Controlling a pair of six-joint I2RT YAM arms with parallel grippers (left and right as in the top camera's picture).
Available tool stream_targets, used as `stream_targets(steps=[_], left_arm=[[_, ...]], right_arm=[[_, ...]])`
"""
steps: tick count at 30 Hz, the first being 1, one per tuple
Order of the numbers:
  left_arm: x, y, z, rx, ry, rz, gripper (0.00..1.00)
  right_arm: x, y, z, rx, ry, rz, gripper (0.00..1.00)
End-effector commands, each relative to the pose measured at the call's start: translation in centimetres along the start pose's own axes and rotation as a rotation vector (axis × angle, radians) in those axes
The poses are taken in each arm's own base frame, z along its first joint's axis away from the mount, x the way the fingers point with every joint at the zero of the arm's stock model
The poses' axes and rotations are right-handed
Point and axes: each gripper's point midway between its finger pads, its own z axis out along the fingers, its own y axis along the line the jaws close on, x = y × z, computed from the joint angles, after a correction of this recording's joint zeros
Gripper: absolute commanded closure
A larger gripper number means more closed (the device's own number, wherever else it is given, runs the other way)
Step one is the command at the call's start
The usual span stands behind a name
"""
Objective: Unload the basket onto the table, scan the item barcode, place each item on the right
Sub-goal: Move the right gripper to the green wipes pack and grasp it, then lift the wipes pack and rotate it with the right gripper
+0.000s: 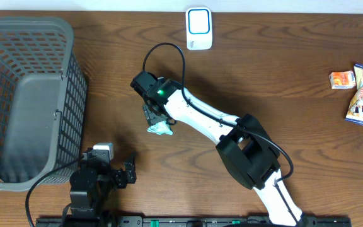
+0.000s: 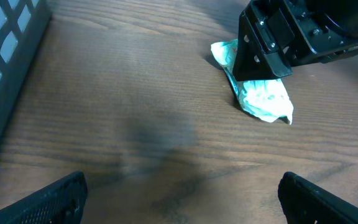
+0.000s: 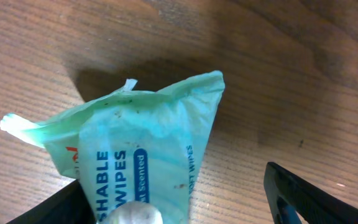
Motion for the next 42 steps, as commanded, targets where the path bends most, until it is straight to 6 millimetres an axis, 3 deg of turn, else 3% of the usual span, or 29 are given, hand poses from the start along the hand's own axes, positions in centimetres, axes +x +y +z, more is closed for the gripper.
stream_targets(steps=[1, 4, 10, 13, 16, 18, 22, 25, 28, 30, 33, 35, 39, 42], left_arm=[[0.5, 0.0, 0.2, 0.008, 0.014, -0.012, 0.02], [0.5, 0.0, 0.2, 0.008, 0.014, -0.012, 0.02], [0.5, 0.0, 0.2, 0.008, 0.014, -0.012, 0.02], [0.5, 0.0, 0.2, 0.008, 0.014, -0.012, 0.02], [0.5, 0.0, 0.2, 0.008, 0.014, -0.012, 0.02], [0.5, 0.0, 0.2, 0.008, 0.014, -0.012, 0.02], [0.5, 0.0, 0.2, 0.008, 0.014, -0.012, 0.02], [0.5, 0.0, 0.2, 0.008, 0.014, -0.012, 0.02], [0.5, 0.0, 0.2, 0.008, 0.014, -0.012, 0.02], [0.5, 0.0, 0.2, 0.008, 0.014, -0.012, 0.02], [0.5, 0.0, 0.2, 0.008, 0.014, -0.012, 0.02], [0.5, 0.0, 0.2, 0.008, 0.014, -0.012, 0.02], [0.5, 0.0, 0.2, 0.008, 0.014, -0.012, 0.02], [0.5, 0.0, 0.2, 0.008, 0.014, -0.012, 0.02]], right_arm=[[0.3, 0.7, 0.4, -0.037, 0.024, 0.001, 0.23], [1.1, 1.8, 0.6, -0.096, 0.063, 0.000, 0.36], [2.9, 1.2, 3.0, -0.060, 0.140, 0.096, 0.84], [3.4, 1.0, 2.5, -0.093, 0.193, 0.164, 0.99], [2.7, 1.2, -0.6, -0.223, 0.256, 0.217, 0.99], [1.5, 1.4, -4.1, -0.381, 0.277, 0.204, 0.99], [-1.3, 2.0, -12.9, -0.866, 0.189, -0.011, 0.99], [-2.7, -0.7, -18.9, -1.137, 0.058, -0.125, 0.99], [-3.3, -4.1, -20.1, -1.198, -0.065, -0.207, 0.99], [-3.2, -5.4, -19.5, -1.195, -0.105, -0.242, 0.99], [-2.5, -6.5, -18.7, -1.214, -0.148, -0.289, 0.99], [-2.1, -6.5, -19.1, -1.281, -0.157, -0.274, 0.99], [-1.7, -6.8, -21.8, -1.447, -0.117, -0.125, 0.99], [-1.0, -7.8, -22.2, -1.447, 0.116, 0.161, 0.98]])
